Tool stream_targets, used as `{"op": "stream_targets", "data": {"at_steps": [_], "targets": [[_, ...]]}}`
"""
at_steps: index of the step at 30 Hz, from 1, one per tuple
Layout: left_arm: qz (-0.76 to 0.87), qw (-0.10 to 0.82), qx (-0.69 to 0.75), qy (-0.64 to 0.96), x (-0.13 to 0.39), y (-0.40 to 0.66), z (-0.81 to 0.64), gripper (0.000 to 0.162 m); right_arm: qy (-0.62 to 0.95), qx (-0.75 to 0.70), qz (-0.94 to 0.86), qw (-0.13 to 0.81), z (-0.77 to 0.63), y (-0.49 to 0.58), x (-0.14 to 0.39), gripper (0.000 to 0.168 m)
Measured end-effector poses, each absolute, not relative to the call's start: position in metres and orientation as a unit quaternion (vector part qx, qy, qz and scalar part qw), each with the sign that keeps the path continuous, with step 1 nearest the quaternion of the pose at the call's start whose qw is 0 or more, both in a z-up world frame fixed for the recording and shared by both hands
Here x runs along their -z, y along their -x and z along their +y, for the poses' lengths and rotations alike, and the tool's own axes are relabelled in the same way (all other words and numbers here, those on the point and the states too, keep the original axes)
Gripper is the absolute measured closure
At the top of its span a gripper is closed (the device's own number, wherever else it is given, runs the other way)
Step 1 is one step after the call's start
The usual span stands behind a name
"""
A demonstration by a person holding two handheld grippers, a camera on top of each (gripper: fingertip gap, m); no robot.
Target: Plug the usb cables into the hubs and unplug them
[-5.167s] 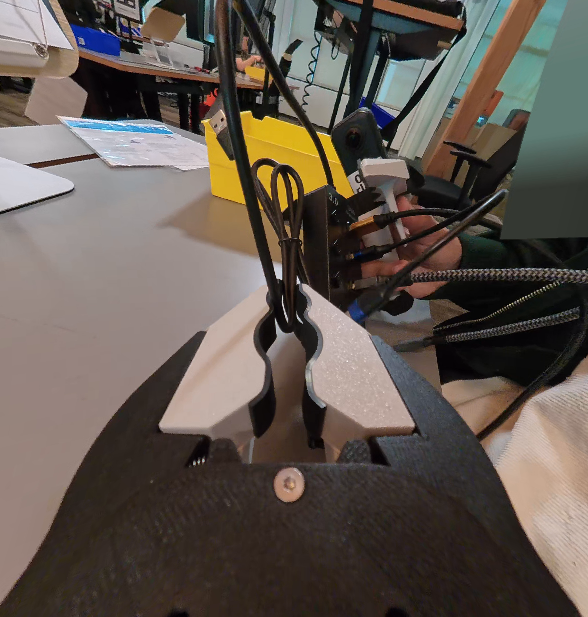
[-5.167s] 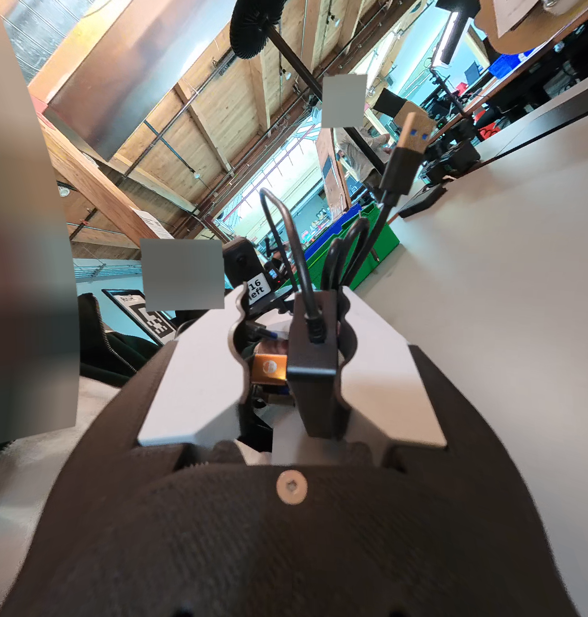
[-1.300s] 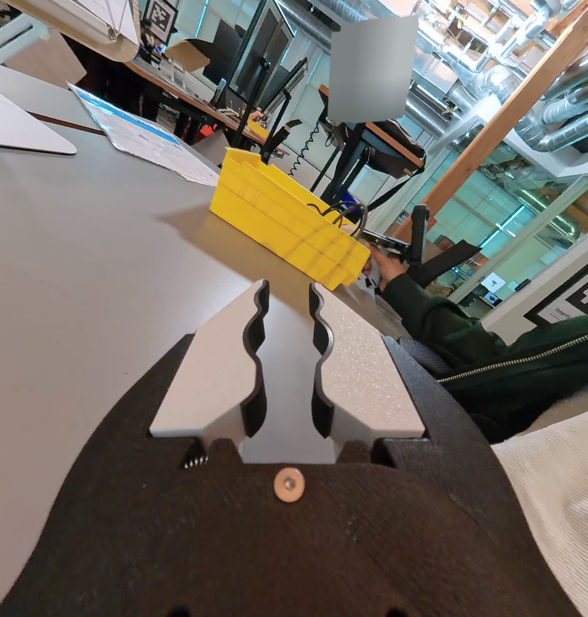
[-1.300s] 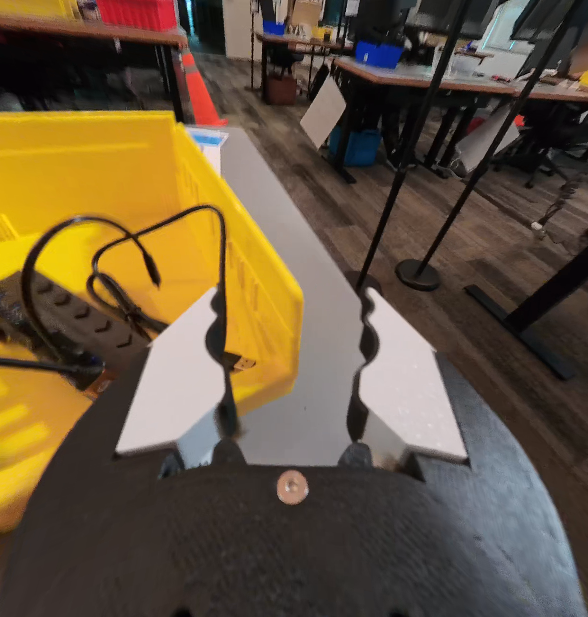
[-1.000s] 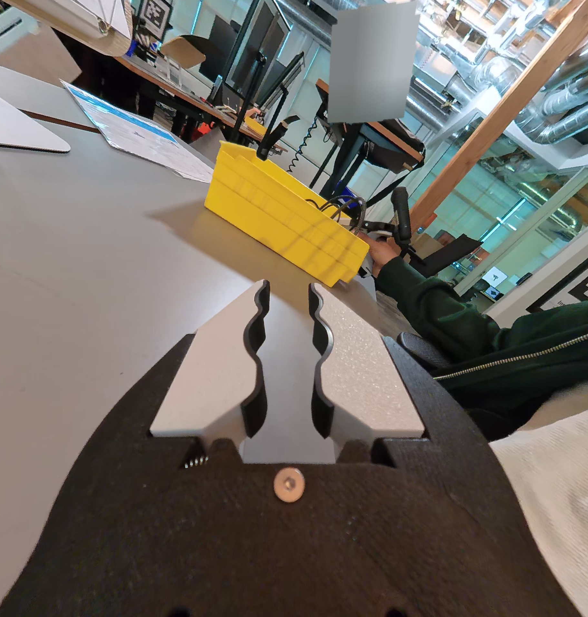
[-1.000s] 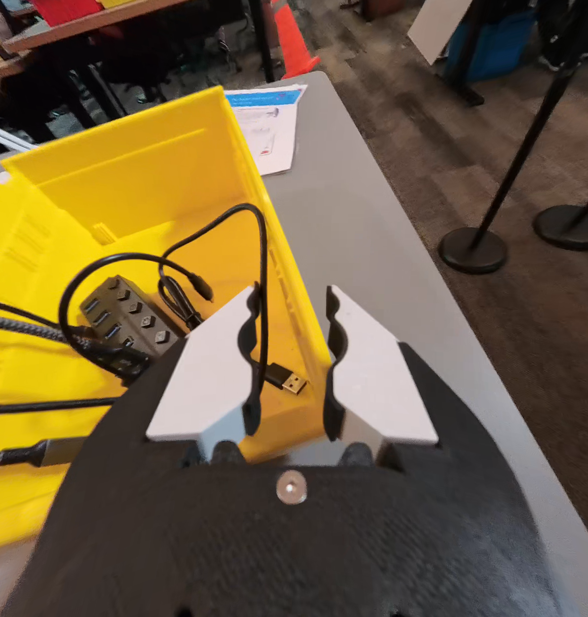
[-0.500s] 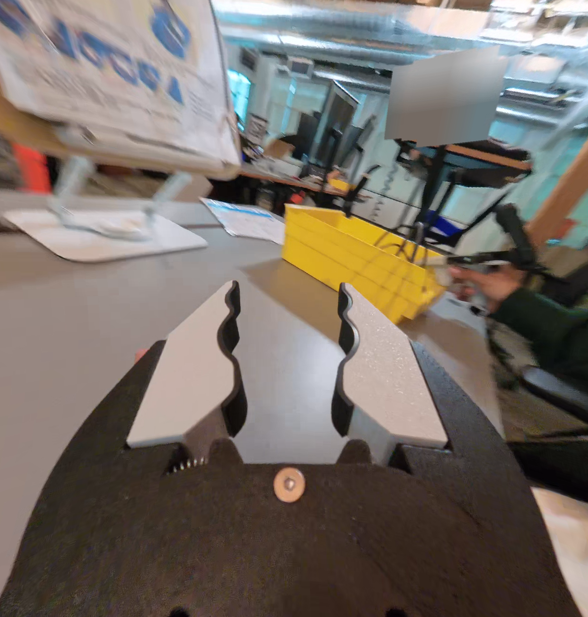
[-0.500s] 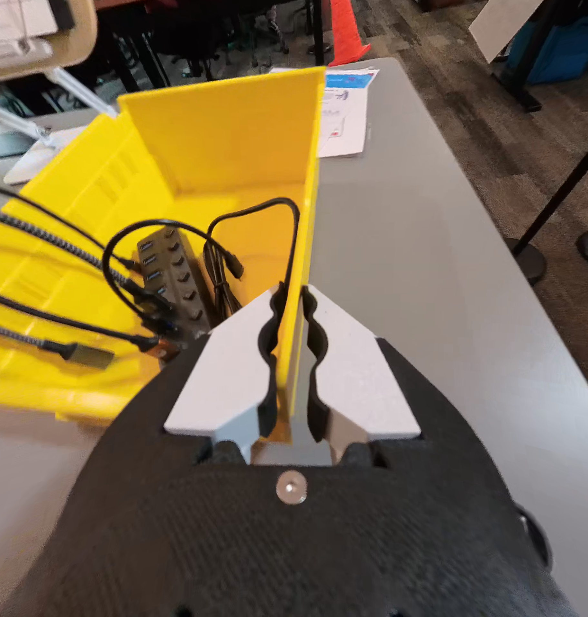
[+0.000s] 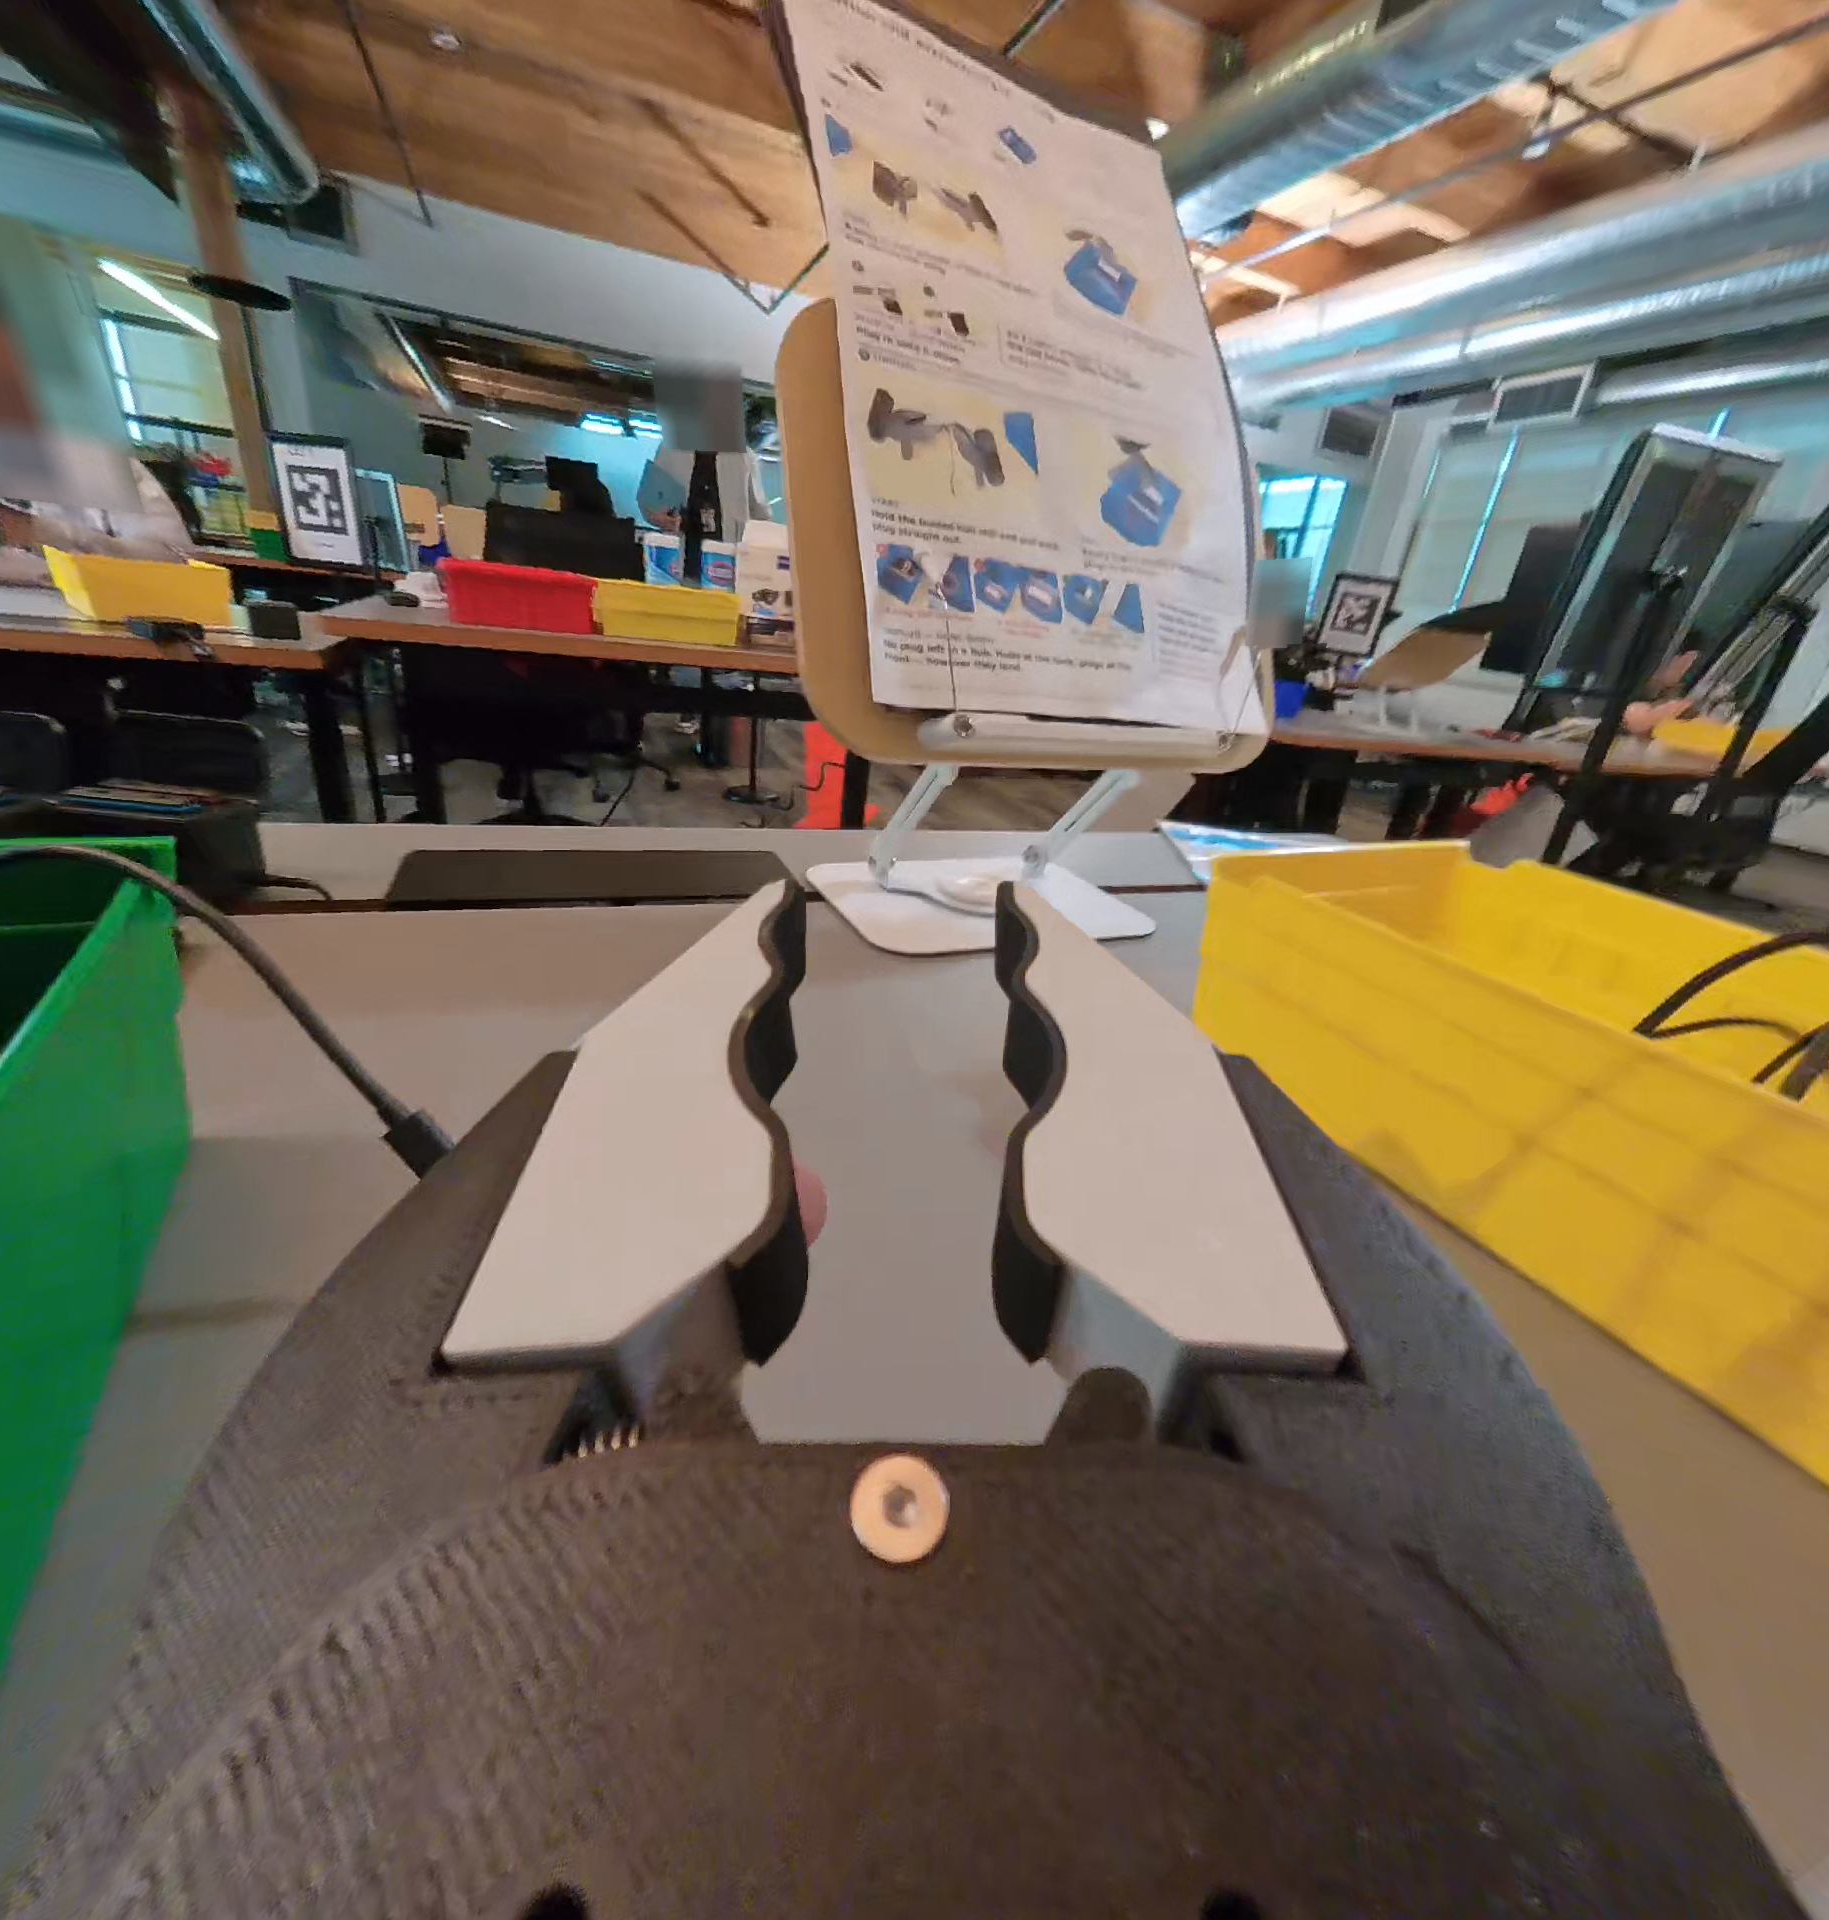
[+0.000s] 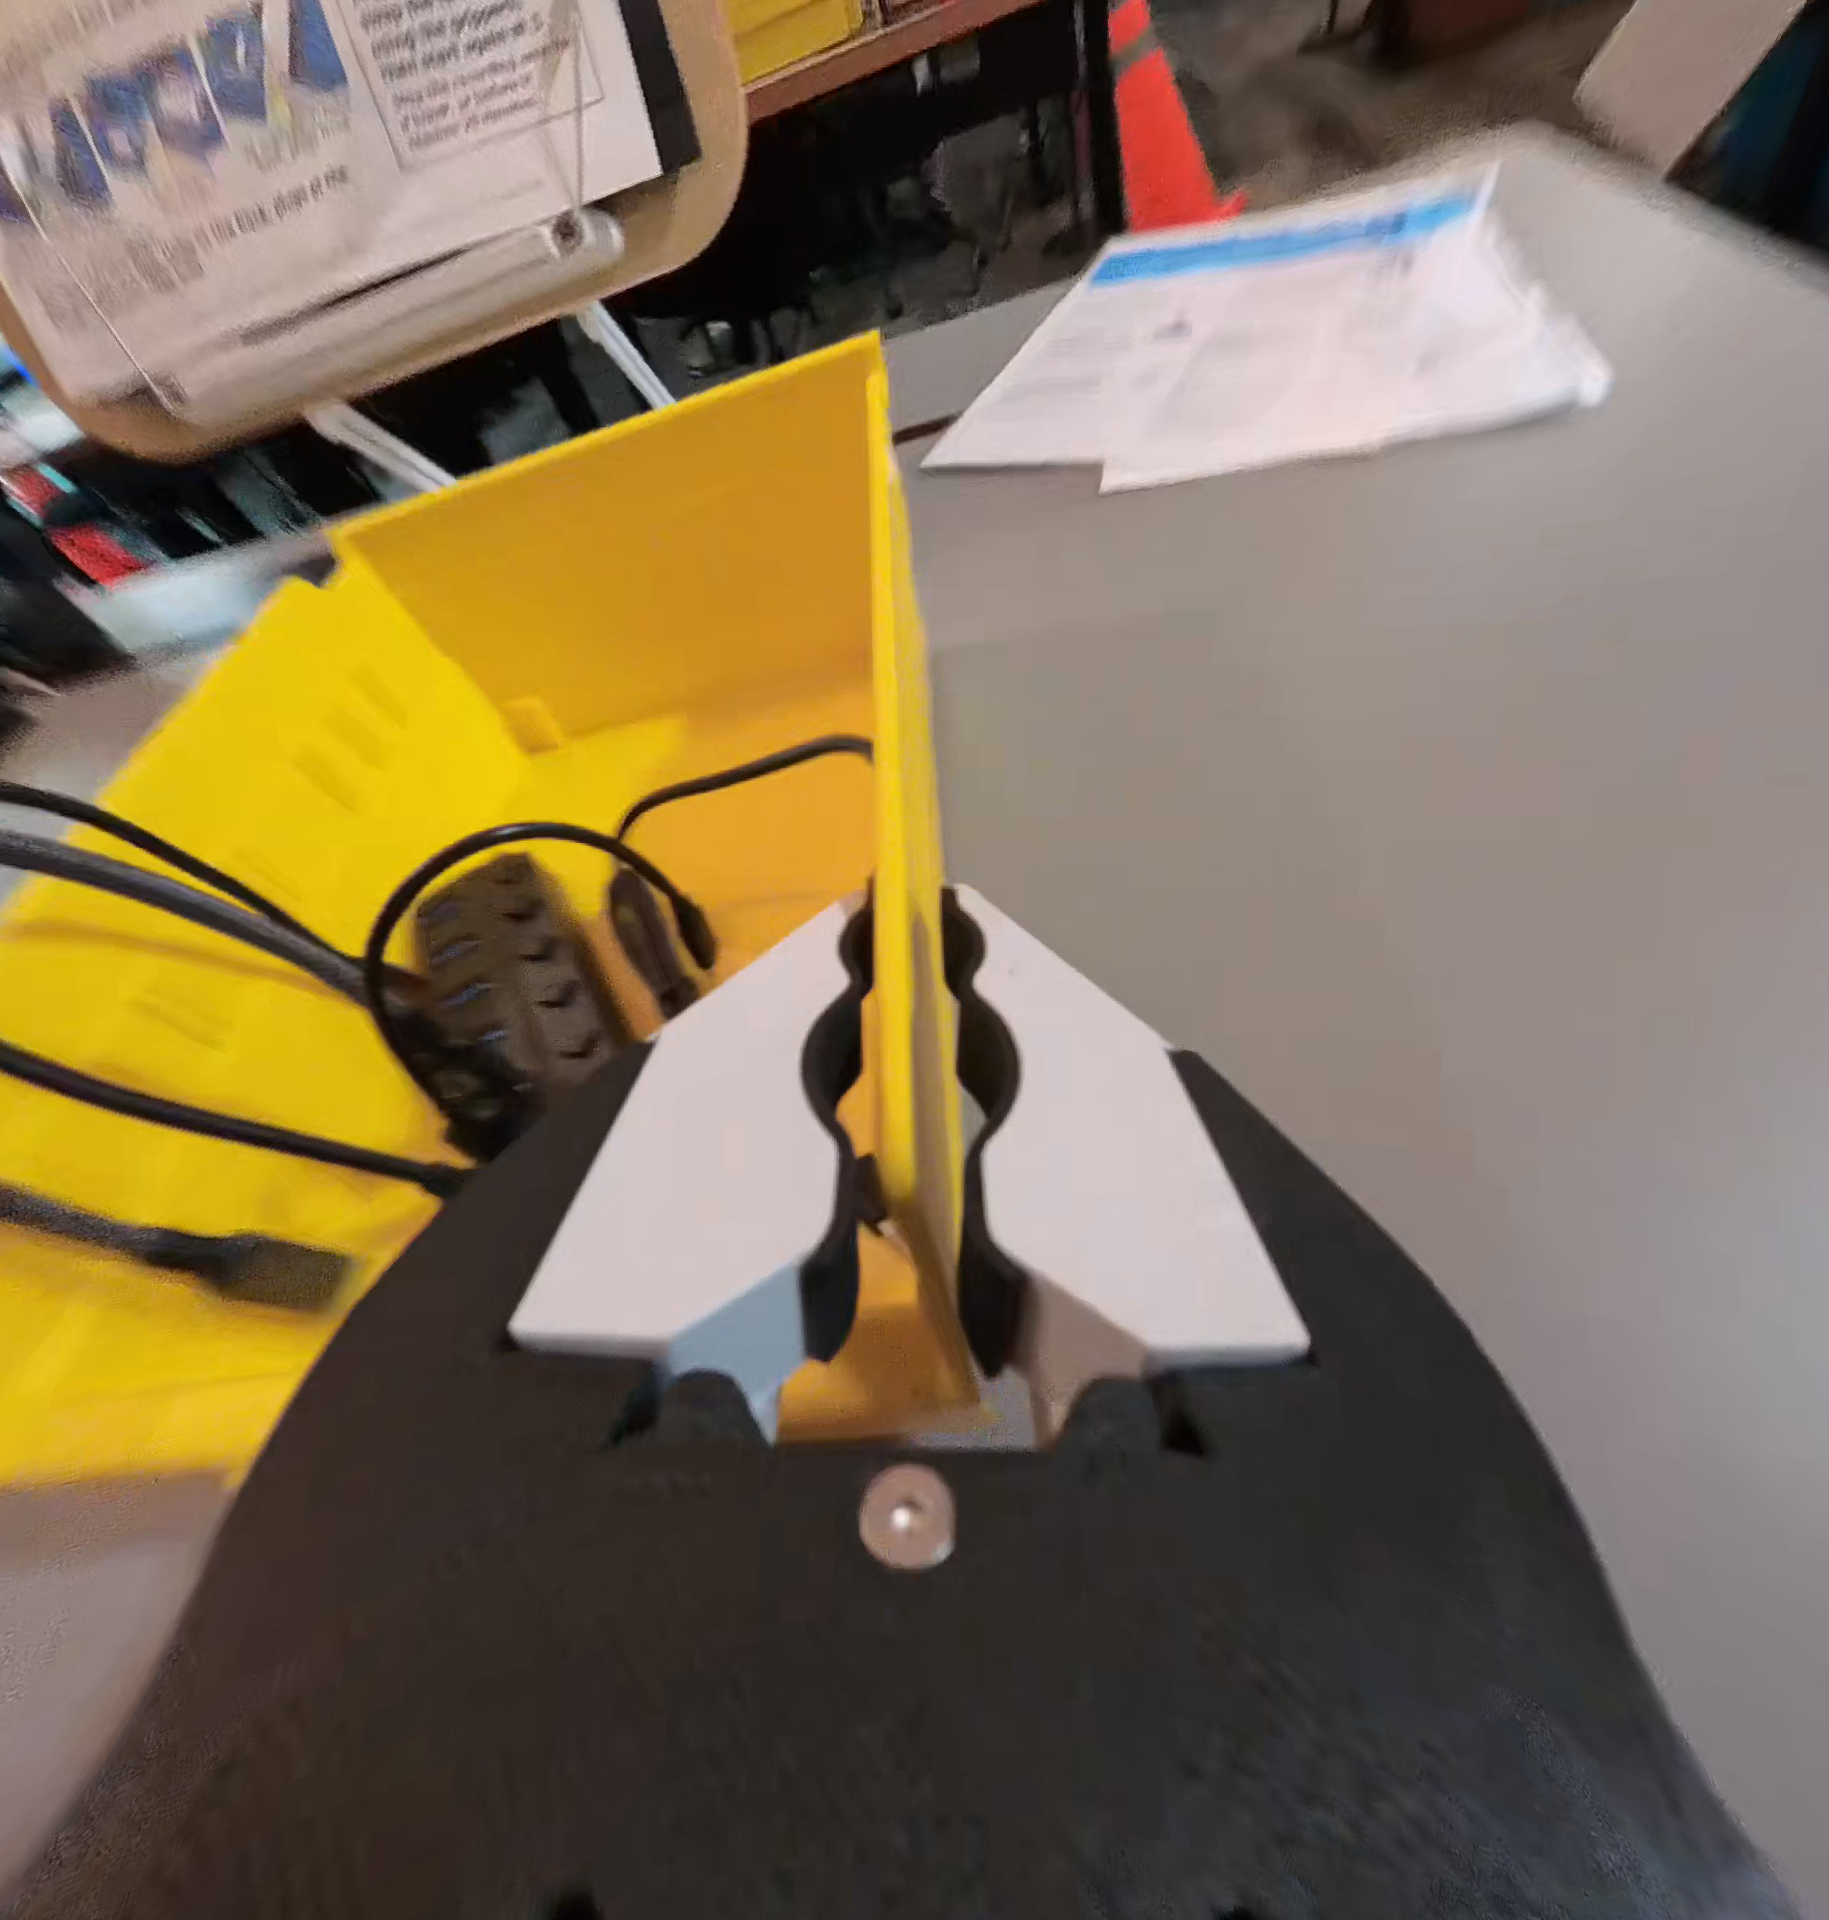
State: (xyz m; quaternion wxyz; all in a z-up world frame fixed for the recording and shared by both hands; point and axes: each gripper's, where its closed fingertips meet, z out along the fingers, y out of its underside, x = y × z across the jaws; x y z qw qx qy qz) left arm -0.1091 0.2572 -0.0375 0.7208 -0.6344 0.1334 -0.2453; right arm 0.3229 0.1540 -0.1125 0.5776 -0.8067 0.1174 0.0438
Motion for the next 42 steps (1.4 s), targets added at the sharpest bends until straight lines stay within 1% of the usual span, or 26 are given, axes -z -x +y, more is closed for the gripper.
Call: {"op": "stream_targets", "data": {"at_steps": [1,3,4,6,8,10,12,15,16,17,18,24,26,29,32,34,36,40,42], "targets": [[0.132,0.719,0.253,0.634,0.037,0.108,0.259,0.127,0.808,-0.007,0.088,0.583,0.159,-0.321,0.110,0.149],[0.137,0.710,0.258,0.641,0.043,0.102,0.265,0.126,0.807,0.046,0.046,0.587,0.170,-0.320,0.110,0.126],[0.152,0.699,0.268,0.646,0.047,0.094,0.267,0.125,0.805,0.067,0.032,0.588,0.174,-0.322,0.110,0.118],[0.194,0.670,0.280,0.660,0.059,0.077,0.268,0.120,0.796,0.080,0.008,0.600,0.183,-0.323,0.108,0.119],[0.230,0.652,0.270,0.670,0.069,0.068,0.267,0.114,0.800,0.053,0.008,0.597,0.189,-0.325,0.113,0.118],[0.233,0.651,0.260,0.674,0.071,0.070,0.268,0.114,0.804,0.008,0.021,0.594,0.195,-0.325,0.118,0.104],[0.217,0.656,0.272,0.669,0.067,0.073,0.268,0.115,0.816,-0.033,0.023,0.577,0.198,-0.322,0.125,0.096],[0.208,0.652,0.280,0.673,0.068,0.076,0.269,0.115,0.830,-0.119,-0.023,0.545,0.195,-0.296,0.133,0.126],[0.207,0.650,0.280,0.675,0.069,0.077,0.270,0.115,0.833,-0.110,-0.012,0.543,0.194,-0.300,0.134,0.136],[0.207,0.648,0.281,0.677,0.070,0.078,0.270,0.115,0.836,-0.095,-0.007,0.541,0.192,-0.304,0.135,0.153],[0.207,0.647,0.281,0.678,0.071,0.078,0.270,0.115,0.837,-0.090,-0.010,0.540,0.190,-0.304,0.135,0.156],[0.211,0.649,0.279,0.676,0.071,0.076,0.269,0.116,0.847,-0.118,0.005,0.518,0.184,-0.298,0.134,0.159],[0.216,0.641,0.280,0.681,0.075,0.073,0.271,0.115,0.830,-0.185,0.053,0.524,0.186,-0.297,0.128,0.159],[0.216,0.627,0.292,0.689,0.079,0.069,0.273,0.113,0.802,-0.271,0.076,0.527,0.186,-0.294,0.122,0.160],[0.208,0.625,0.301,0.690,0.079,0.071,0.275,0.111,0.759,-0.316,0.113,0.558,0.187,-0.298,0.101,0.160],[0.208,0.632,0.292,0.687,0.077,0.073,0.275,0.111,0.735,-0.306,0.120,0.593,0.186,-0.307,0.084,0.160],[0.223,0.634,0.273,0.689,0.079,0.075,0.270,0.116,0.728,-0.286,0.127,0.610,0.183,-0.318,0.079,0.160],[0.252,0.659,0.209,0.677,0.073,0.086,0.253,0.124,0.758,-0.236,0.150,0.589,0.186,-0.337,0.096,0.160],[0.240,0.682,0.176,0.668,0.065,0.098,0.248,0.123,0.774,-0.203,0.145,0.582,0.194,-0.340,0.102,0.160]]}}
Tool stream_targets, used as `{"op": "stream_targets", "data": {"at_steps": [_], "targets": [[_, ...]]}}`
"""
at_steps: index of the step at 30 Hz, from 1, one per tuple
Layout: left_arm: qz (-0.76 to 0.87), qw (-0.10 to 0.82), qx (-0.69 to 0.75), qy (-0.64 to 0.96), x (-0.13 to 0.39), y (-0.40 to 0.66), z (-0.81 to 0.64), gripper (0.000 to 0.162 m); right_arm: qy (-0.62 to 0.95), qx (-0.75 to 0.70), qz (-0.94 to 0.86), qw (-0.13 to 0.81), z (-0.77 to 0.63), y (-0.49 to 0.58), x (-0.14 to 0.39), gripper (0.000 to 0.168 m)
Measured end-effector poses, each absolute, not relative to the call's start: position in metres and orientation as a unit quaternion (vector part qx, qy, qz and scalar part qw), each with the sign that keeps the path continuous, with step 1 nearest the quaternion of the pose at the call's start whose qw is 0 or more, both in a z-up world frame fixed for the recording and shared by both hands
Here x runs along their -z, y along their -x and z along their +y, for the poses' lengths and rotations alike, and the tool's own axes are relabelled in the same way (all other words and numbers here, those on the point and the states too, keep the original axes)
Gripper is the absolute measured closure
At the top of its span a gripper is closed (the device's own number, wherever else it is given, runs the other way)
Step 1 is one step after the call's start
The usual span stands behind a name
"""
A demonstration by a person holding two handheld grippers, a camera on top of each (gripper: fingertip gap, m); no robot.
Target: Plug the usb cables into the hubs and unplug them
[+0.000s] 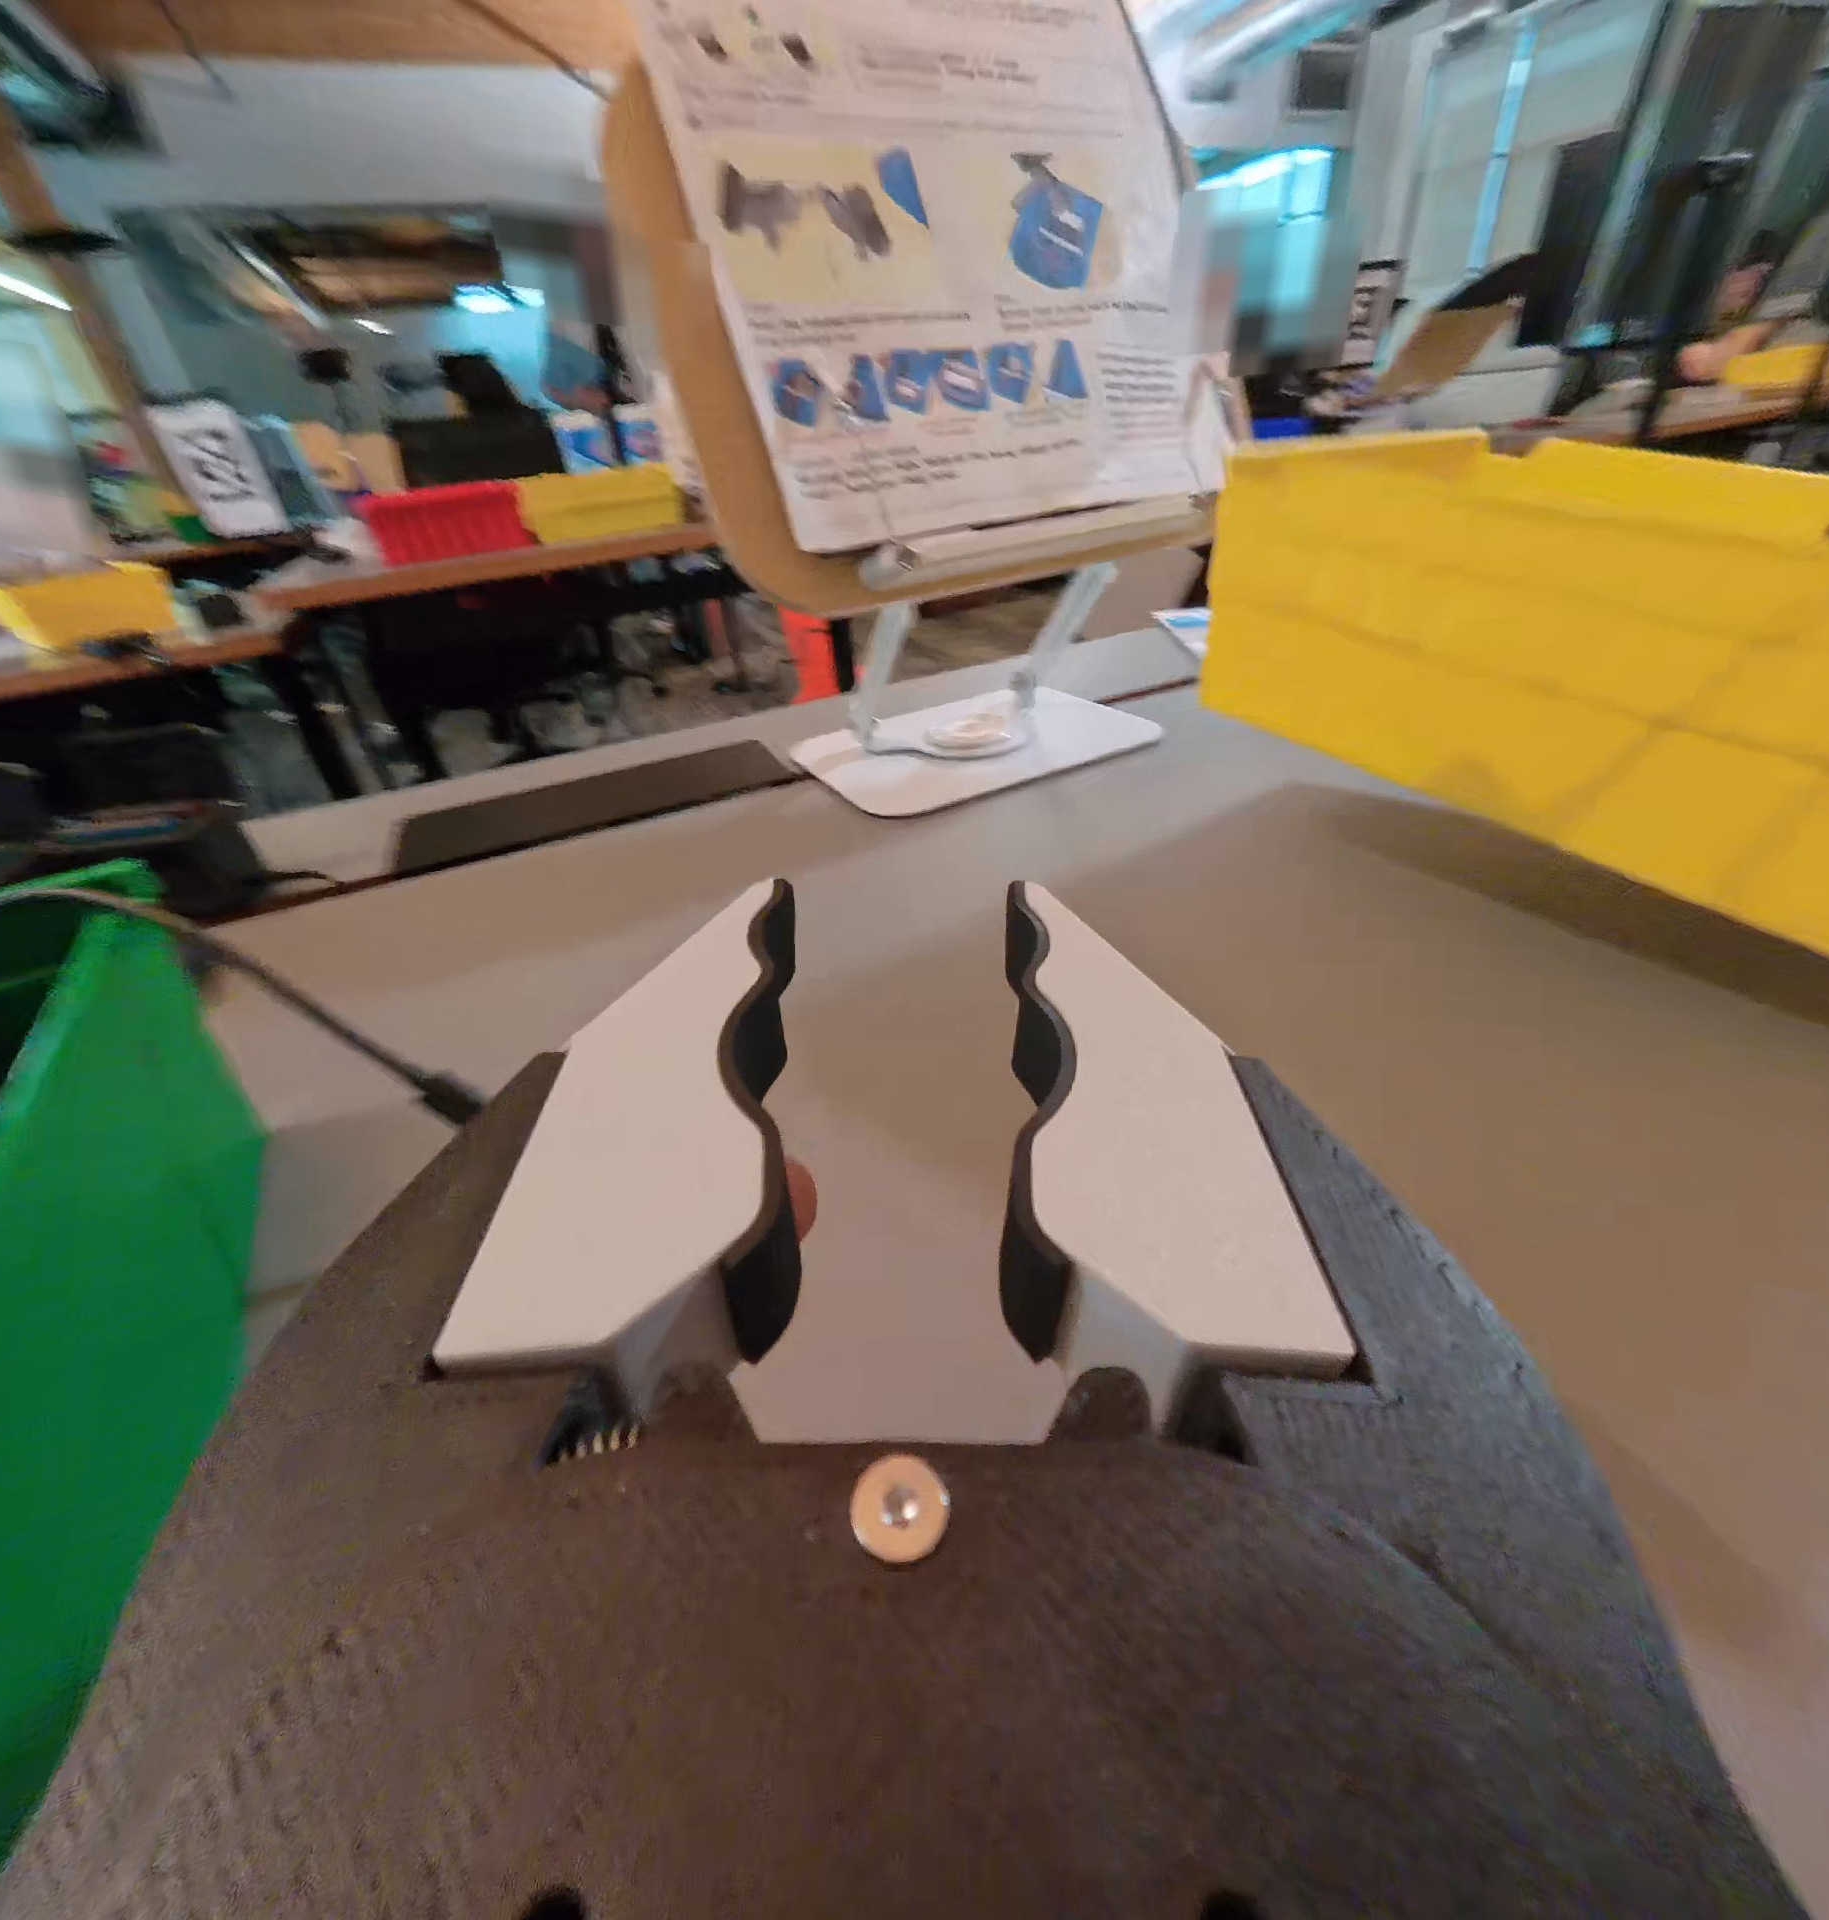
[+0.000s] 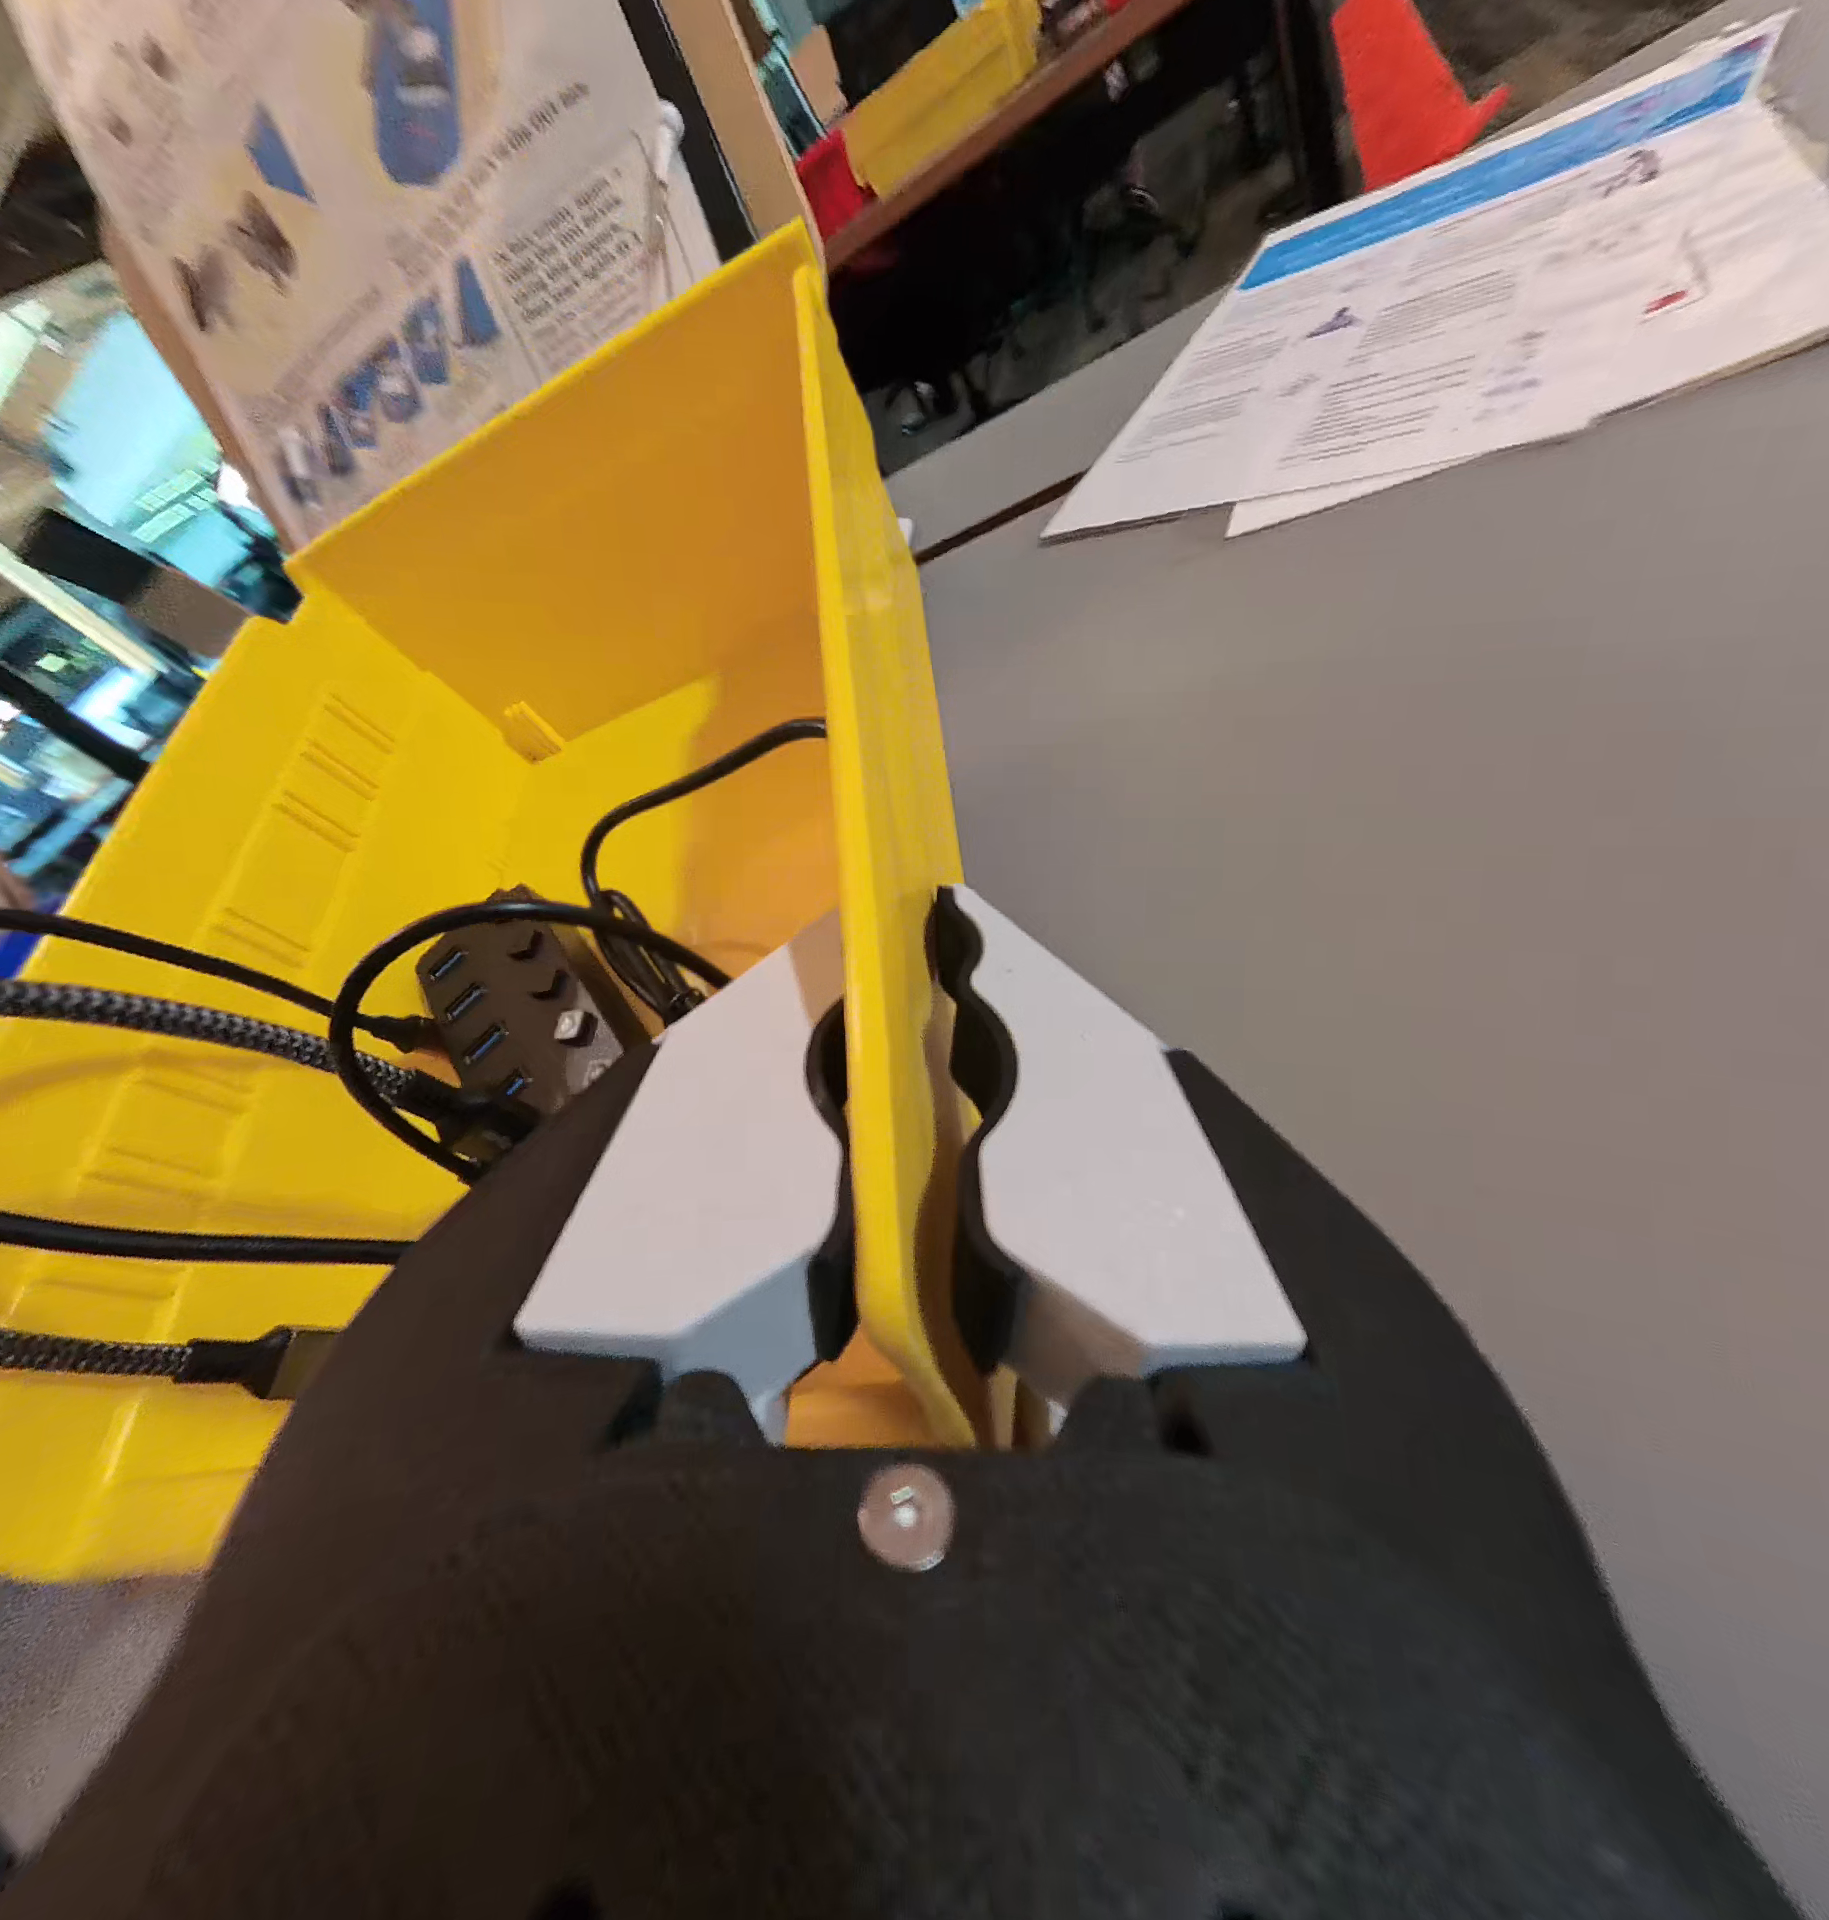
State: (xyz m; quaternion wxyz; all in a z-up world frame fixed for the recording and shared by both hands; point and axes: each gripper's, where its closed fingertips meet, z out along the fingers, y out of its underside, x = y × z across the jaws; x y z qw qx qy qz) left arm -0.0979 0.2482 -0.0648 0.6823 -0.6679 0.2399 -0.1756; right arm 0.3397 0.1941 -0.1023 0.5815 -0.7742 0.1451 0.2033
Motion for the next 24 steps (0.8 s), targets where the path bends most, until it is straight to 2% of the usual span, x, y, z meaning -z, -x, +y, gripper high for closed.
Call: {"op": "stream_targets", "data": {"at_steps": [4,6,9,12,15,17,18,20,24], "targets": [[0.163,0.769,0.054,0.616,0.026,0.149,0.239,0.120,0.793,-0.190,0.109,0.569,0.215,-0.319,0.107,0.159],[0.128,0.792,-0.010,0.598,0.013,0.177,0.232,0.111,0.797,-0.215,0.083,0.559,0.226,-0.299,0.109,0.160],[0.077,0.768,-0.081,0.631,0.025,0.214,0.237,0.086,0.799,-0.246,0.046,0.546,0.243,-0.266,0.109,0.160],[0.077,0.706,-0.132,0.692,0.061,0.244,0.248,0.076,0.802,-0.253,0.014,0.541,0.257,-0.240,0.109,0.160],[0.090,0.622,-0.126,0.768,0.107,0.262,0.256,0.087,0.808,-0.258,-0.011,0.530,0.269,-0.218,0.113,0.160],[0.087,0.580,-0.116,0.802,0.122,0.270,0.255,0.116,0.812,-0.264,-0.025,0.521,0.273,-0.204,0.116,0.160],[0.091,0.591,-0.122,0.793,0.118,0.273,0.253,0.134,0.813,-0.267,-0.032,0.517,0.275,-0.196,0.117,0.160],[0.134,0.592,-0.121,0.785,0.117,0.267,0.249,0.155,0.815,-0.269,-0.048,0.511,0.276,-0.180,0.118,0.159],[0.120,0.604,-0.106,0.781,0.101,0.272,0.242,0.158,0.816,-0.280,-0.074,0.501,0.276,-0.138,0.122,0.159]]}}
